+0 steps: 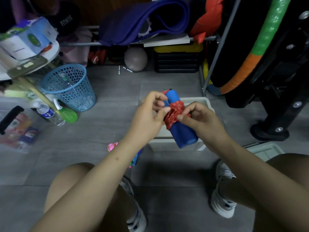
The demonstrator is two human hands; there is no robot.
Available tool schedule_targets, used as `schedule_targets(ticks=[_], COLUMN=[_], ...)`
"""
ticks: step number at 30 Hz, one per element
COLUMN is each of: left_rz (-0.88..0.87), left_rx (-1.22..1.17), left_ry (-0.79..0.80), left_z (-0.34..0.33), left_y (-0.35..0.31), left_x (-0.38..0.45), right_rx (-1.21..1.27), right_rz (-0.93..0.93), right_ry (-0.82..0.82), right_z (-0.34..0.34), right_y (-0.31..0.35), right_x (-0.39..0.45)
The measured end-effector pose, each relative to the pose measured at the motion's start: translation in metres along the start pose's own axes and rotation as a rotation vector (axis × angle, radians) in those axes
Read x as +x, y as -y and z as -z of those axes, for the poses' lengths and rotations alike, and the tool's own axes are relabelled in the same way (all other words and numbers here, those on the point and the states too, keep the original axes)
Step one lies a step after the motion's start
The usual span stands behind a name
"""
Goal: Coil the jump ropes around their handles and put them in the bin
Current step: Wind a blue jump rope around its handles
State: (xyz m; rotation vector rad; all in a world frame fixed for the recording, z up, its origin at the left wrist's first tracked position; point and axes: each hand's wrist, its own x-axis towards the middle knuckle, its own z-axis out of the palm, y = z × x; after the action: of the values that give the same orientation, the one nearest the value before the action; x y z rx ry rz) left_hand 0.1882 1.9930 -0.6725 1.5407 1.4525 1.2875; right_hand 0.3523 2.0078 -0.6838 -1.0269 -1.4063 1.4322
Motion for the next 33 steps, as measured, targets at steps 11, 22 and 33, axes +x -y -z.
schedule_targets(ticks=[11, 22, 33], left_rz=[0.583, 0.686, 0.844], left_rx=[-0.472, -0.592, -0.57], left_ry=[0.002, -0.033, -0.188], left_z=[0.007, 0.041, 0.027], left_y=[0.023, 0.054, 0.173], left_x=[-0.015, -0.029, -0.063], right_rx=[0.253, 0.383, 0.018], right_rz=[-0.248, -0.431, -0.533], right_ry=[0.014, 0.194, 0.097], right_z=[-0.034, -0.077, -0.115], right_y=[-0.008, -0.037, -0.151], right_x=[0.001, 0.015, 0.028])
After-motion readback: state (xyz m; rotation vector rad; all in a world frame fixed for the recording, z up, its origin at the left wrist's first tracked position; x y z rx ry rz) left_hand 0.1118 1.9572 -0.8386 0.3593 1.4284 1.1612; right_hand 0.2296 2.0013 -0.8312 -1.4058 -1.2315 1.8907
